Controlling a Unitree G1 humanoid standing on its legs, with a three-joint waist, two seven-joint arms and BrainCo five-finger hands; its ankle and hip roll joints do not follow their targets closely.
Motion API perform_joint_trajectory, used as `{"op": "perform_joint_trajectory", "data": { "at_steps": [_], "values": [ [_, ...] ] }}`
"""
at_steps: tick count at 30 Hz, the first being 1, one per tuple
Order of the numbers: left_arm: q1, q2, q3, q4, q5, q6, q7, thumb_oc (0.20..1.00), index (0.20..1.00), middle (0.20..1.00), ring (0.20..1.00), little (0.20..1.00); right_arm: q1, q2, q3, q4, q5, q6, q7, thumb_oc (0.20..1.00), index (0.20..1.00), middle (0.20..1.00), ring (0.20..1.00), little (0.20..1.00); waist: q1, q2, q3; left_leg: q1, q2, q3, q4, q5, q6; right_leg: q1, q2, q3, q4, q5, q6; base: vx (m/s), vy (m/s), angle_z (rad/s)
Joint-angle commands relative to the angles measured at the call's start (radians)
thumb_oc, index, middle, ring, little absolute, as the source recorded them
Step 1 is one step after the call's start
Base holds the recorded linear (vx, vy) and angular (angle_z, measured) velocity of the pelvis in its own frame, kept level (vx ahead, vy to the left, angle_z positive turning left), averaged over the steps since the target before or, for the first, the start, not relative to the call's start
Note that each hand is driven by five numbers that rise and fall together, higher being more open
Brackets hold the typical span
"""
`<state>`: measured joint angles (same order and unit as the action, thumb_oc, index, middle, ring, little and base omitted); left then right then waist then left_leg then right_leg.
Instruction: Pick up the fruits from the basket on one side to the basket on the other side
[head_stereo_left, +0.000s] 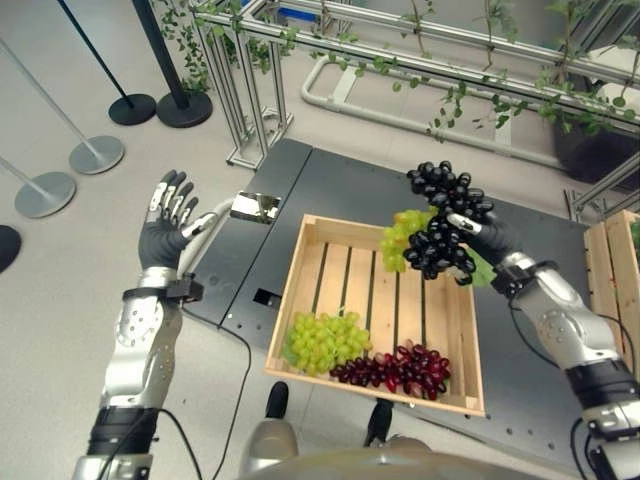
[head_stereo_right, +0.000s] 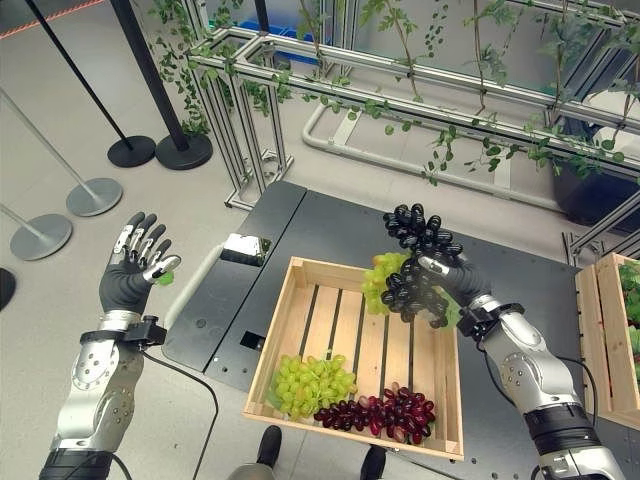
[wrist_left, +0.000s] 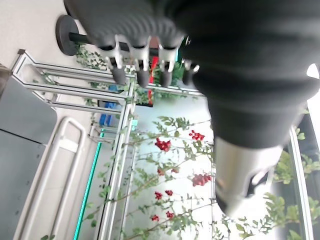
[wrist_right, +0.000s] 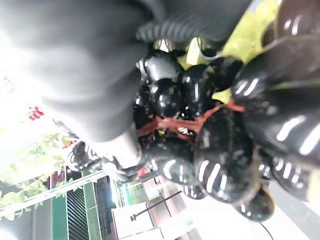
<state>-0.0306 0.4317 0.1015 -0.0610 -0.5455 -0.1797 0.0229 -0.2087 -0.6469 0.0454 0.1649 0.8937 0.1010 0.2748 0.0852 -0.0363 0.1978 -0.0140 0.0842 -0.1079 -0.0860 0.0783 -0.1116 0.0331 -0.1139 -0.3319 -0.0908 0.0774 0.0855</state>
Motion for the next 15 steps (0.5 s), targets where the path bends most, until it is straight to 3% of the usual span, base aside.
{"op": "perform_joint_trajectory", "data": {
  "at_steps": [1,10,13,15],
  "values": [
    [0.028,0.045,0.01,-0.03,-0.026,-0.012,-0.028,1.0,1.0,1.0,1.0,1.0,-0.035,-0.024,-0.076,-0.08,0.013,-0.101,0.017,0.2,0.2,0.2,0.2,0.2,-0.007,-0.035,-0.101,-0.002,-0.042,0.01,0.031,-0.078,0.035,0.011,-0.021,0.003,0.126,-0.153,0.058,0.0,0.0,0.0],
    [0.098,0.209,-0.028,-0.069,-0.159,0.085,-0.198,1.0,1.0,1.0,1.0,1.0,-0.045,-0.074,-0.075,-0.142,-0.065,-0.109,0.007,0.2,0.2,0.2,0.2,0.2,-0.01,-0.026,-0.122,0.018,-0.045,0.018,0.017,-0.077,0.039,0.033,-0.019,0.004,0.099,-0.141,0.06,0.0,0.002,-0.01],
    [0.105,0.213,-0.026,-0.073,-0.158,0.087,-0.199,1.0,1.0,1.0,1.0,1.0,-0.043,-0.028,-0.07,-0.146,-0.047,-0.113,0.004,0.2,0.2,0.2,0.2,0.2,-0.008,-0.027,-0.124,0.022,-0.046,0.018,0.014,-0.077,0.041,0.037,-0.018,0.004,0.092,-0.139,0.06,0.0,0.005,-0.03],
    [0.096,0.21,-0.025,-0.061,-0.155,0.086,-0.192,1.0,1.0,1.0,1.0,1.0,-0.056,-0.042,-0.051,-0.162,-0.134,-0.117,0.003,0.2,0.2,0.2,0.2,0.2,-0.004,-0.026,-0.127,0.023,-0.047,0.02,0.012,-0.075,0.041,0.039,-0.018,0.005,0.088,-0.135,0.06,0.0,0.009,-0.04]
  ]
}}
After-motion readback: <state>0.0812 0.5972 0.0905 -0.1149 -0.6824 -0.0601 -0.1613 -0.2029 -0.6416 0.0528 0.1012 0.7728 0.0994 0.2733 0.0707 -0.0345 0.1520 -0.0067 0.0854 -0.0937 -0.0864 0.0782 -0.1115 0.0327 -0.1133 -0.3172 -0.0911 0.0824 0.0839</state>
